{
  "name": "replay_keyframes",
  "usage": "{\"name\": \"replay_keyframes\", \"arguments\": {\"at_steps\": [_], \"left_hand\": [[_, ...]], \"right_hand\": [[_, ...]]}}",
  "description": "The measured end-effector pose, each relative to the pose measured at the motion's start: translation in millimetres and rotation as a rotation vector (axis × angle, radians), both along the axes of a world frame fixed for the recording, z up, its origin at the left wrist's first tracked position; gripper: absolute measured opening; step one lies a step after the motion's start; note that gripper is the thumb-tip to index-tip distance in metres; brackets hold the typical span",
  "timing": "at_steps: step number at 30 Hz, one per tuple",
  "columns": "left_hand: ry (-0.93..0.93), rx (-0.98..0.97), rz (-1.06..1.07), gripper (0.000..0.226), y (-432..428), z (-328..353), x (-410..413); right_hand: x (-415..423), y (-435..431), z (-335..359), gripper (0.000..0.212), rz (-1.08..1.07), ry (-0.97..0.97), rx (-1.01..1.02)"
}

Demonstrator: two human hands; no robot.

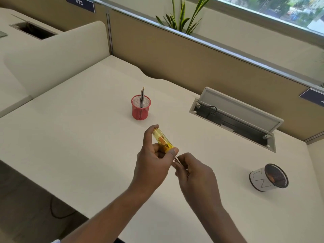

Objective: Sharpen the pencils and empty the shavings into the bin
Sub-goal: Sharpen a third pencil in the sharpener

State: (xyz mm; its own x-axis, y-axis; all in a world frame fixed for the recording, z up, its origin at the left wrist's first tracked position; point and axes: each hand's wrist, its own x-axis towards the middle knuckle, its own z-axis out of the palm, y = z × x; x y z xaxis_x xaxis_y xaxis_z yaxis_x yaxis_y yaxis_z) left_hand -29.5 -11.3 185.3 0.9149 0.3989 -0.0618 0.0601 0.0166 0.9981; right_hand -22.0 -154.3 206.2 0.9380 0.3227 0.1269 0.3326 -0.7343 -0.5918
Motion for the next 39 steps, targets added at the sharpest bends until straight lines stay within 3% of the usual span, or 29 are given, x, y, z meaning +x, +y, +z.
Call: {"name": "replay_keyframes", "arguments": {"at_steps": [3, 5, 10, 13, 20, 28, 39], "left_hand": [[0.006, 0.003, 0.01, 0.072, -3.4, -2.9, -0.4], [-0.005, -0.036, -0.037, 0.072, -1.9, -3.8, 0.3], [-0.034, -0.249, -0.222, 0.071, 13.8, 0.4, 1.0], [-0.023, -0.322, -0.256, 0.072, 18.3, 2.1, 1.9], [-0.061, -0.445, -0.231, 0.072, 23.8, 3.1, 7.4], [-0.039, -0.661, -0.152, 0.069, 28.6, 4.9, 12.3], [0.037, -0.759, -0.068, 0.069, 33.3, -2.7, 14.9]], "right_hand": [[-3.1, 1.5, -2.2, 0.019, 0.026, -0.171, -0.124], [-2.3, -0.2, -0.9, 0.019, 0.025, -0.093, -0.043], [16.4, -12.5, 13.7, 0.025, 0.039, 0.75, 0.525], [23.4, -14.7, 18.1, 0.031, 0.099, 0.916, 0.595], [21.5, -14.0, 10.4, 0.036, 0.143, 0.927, 0.592], [18.3, -13.6, 3.8, 0.024, 0.122, 0.816, 0.613], [18.9, -5.0, -8.0, 0.011, 0.034, 0.673, 0.622]]}}
